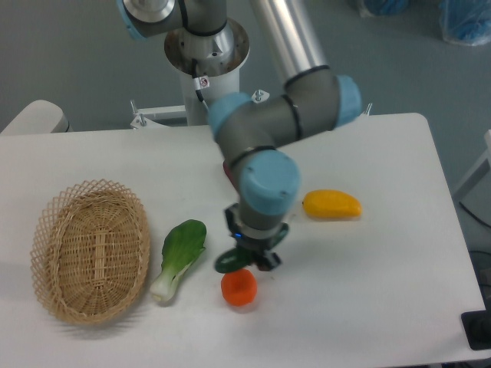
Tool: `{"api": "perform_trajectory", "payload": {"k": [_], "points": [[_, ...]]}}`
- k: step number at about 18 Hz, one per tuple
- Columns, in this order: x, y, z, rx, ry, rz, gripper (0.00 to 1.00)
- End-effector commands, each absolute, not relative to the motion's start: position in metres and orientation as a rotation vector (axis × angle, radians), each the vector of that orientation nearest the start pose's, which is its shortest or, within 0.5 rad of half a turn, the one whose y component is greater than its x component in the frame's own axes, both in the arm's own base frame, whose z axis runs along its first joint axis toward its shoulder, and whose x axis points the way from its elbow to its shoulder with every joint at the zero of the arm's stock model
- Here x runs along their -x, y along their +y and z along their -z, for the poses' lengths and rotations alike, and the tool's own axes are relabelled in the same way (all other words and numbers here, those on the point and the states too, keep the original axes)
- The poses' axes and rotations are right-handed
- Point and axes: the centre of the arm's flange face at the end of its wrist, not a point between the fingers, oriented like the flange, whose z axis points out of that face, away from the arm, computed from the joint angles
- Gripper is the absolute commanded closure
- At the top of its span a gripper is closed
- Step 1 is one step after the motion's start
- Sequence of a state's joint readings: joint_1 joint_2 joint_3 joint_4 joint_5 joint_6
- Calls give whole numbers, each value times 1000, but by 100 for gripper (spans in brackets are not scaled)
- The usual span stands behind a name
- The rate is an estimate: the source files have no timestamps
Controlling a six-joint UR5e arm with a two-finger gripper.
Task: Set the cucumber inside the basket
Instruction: 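Carry the cucumber across the table over the wicker basket, then lower the cucumber into the basket and open the gripper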
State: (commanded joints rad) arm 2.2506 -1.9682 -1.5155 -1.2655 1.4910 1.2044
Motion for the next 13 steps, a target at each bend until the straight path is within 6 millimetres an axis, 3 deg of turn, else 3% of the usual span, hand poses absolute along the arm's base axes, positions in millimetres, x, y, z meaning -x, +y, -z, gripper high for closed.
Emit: {"api": "perform_trajectory", "payload": {"k": [4, 6, 10, 13], "points": [[208, 602, -325, 2990, 820, 129, 82], [182, 613, -318, 2997, 816, 149, 82], [141, 618, -287, 3028, 843, 219, 82], [128, 629, -271, 3077, 709, 239, 82]]}}
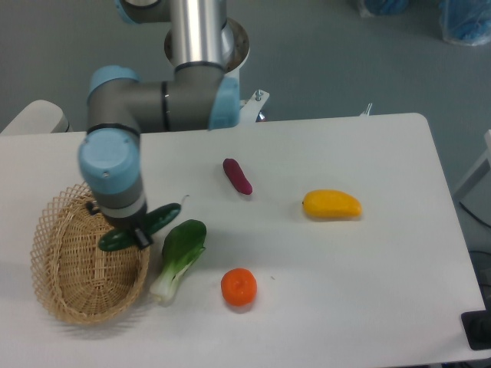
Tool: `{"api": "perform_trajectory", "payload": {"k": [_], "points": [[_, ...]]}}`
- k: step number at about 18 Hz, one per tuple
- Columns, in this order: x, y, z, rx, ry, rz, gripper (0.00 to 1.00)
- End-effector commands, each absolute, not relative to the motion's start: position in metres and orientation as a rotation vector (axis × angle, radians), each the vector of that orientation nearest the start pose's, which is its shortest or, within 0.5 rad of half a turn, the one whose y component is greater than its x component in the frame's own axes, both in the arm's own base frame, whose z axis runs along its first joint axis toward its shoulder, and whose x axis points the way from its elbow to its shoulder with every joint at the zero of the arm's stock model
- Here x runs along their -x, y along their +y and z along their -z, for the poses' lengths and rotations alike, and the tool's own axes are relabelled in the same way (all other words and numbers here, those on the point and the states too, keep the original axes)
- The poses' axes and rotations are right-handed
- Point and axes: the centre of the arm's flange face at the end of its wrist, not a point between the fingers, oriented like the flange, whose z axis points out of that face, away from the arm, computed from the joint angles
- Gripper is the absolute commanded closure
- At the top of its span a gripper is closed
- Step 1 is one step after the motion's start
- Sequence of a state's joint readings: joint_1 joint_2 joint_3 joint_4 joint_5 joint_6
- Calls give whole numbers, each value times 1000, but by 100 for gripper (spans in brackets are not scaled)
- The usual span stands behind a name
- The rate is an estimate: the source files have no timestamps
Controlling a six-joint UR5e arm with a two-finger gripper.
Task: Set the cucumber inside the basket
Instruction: 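Lower the cucumber into the basket and open the gripper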
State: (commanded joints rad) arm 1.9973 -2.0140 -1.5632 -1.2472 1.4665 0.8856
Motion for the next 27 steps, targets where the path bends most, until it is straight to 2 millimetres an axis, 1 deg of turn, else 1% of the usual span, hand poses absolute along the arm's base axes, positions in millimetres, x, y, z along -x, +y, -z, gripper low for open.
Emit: {"api": "perform_trajectory", "payload": {"k": [2, 3, 6, 8, 11, 12, 13, 14, 16, 17, 21, 23, 24, 25, 27], "points": [[118, 641, -263, 3075, 604, 310, 82], [117, 645, -258, 3072, 546, 354, 82], [119, 661, -253, 3078, 427, 384, 82], [118, 666, -251, 3081, 351, 407, 82], [117, 667, -247, 3087, 323, 427, 80], [116, 667, -247, 3086, 325, 427, 75], [117, 666, -246, 3086, 324, 431, 61], [116, 666, -244, 3089, 330, 428, 38], [117, 666, -247, 3089, 334, 413, 11], [117, 666, -249, 3084, 334, 408, 0], [118, 666, -255, 3081, 329, 394, 0], [122, 665, -267, 3063, 329, 372, 0], [129, 663, -272, 3056, 318, 360, 0], [141, 659, -273, 3068, 302, 330, 0], [163, 652, -273, 3138, 292, 178, 0]]}}
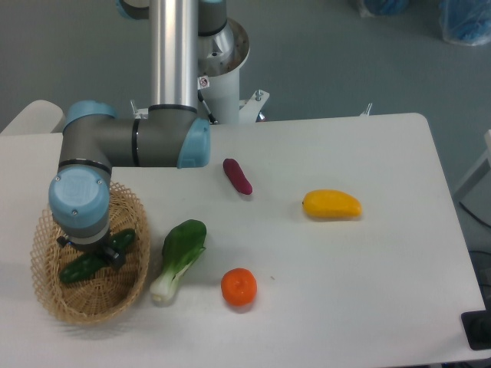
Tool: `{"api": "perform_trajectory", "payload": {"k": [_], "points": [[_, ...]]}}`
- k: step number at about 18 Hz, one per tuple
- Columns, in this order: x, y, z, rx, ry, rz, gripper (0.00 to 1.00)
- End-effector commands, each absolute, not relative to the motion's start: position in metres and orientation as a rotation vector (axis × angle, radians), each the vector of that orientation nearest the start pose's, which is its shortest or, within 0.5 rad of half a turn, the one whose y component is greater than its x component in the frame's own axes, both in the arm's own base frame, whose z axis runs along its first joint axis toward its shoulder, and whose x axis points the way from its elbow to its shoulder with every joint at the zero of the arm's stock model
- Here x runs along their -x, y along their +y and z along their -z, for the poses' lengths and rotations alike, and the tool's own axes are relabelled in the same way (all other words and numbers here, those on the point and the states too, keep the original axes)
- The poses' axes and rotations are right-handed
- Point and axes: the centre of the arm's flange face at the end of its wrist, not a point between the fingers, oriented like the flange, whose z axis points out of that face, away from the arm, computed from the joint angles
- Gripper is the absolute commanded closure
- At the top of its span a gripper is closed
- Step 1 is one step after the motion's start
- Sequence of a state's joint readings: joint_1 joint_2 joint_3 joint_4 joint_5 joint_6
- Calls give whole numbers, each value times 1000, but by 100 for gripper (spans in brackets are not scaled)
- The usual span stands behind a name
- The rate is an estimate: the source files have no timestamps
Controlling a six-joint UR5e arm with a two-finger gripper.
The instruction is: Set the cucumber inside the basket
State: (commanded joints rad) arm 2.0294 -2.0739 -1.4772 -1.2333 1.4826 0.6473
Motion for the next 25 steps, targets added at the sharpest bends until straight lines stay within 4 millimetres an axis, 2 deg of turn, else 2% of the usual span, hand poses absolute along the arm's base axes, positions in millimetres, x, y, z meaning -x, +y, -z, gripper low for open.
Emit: {"api": "perform_trajectory", "payload": {"k": [2, 5, 8, 11, 16, 19, 21, 23, 25], "points": [[184, 642, -271, 3214, 347, 15, 0], [233, 626, -272, 3218, 338, 10, 0], [282, 608, -284, 3187, 432, 2, 0], [328, 593, -290, 3170, 444, -4, 0], [394, 566, -287, 3152, 548, -1, 0], [432, 563, -276, 3147, 569, -4, 0], [460, 561, -280, 3135, 564, -30, 0], [479, 551, -285, 3126, 589, -48, 0], [499, 536, -281, 3109, 672, -50, 0]]}}
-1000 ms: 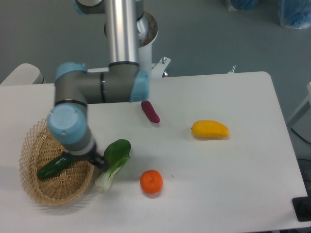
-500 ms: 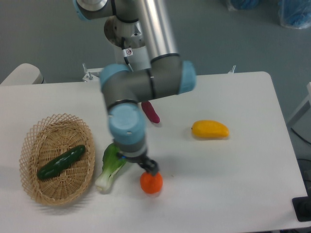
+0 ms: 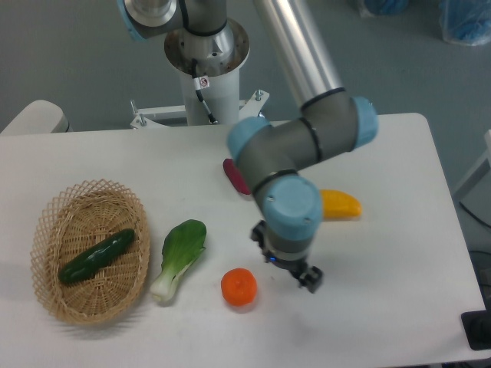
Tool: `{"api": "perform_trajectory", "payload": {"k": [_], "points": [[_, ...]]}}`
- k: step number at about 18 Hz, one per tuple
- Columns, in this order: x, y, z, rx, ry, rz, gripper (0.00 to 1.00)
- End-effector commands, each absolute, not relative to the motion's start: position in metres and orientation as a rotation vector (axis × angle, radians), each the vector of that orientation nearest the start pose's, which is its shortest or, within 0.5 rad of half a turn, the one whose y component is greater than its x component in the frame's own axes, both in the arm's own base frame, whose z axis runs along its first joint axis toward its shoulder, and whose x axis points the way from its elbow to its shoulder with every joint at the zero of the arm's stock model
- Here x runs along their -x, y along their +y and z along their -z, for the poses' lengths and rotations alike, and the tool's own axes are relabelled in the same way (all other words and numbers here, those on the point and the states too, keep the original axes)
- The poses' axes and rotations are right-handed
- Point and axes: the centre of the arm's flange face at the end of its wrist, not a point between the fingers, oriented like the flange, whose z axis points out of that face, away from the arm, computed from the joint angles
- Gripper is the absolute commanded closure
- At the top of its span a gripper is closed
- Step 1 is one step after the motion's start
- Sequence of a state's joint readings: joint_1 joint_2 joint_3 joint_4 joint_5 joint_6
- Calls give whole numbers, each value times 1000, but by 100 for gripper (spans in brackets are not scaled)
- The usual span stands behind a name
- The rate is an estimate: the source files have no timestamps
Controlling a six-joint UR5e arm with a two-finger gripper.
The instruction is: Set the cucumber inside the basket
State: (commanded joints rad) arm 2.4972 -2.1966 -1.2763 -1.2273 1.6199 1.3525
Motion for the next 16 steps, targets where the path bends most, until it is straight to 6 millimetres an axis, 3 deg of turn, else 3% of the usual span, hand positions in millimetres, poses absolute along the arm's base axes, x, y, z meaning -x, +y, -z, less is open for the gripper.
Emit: {"api": "perform_trajectory", "payload": {"k": [5, 16], "points": [[539, 524, -266, 3080, 702, -119, 0], [543, 518, -258, 3077, 749, -101, 0]]}}
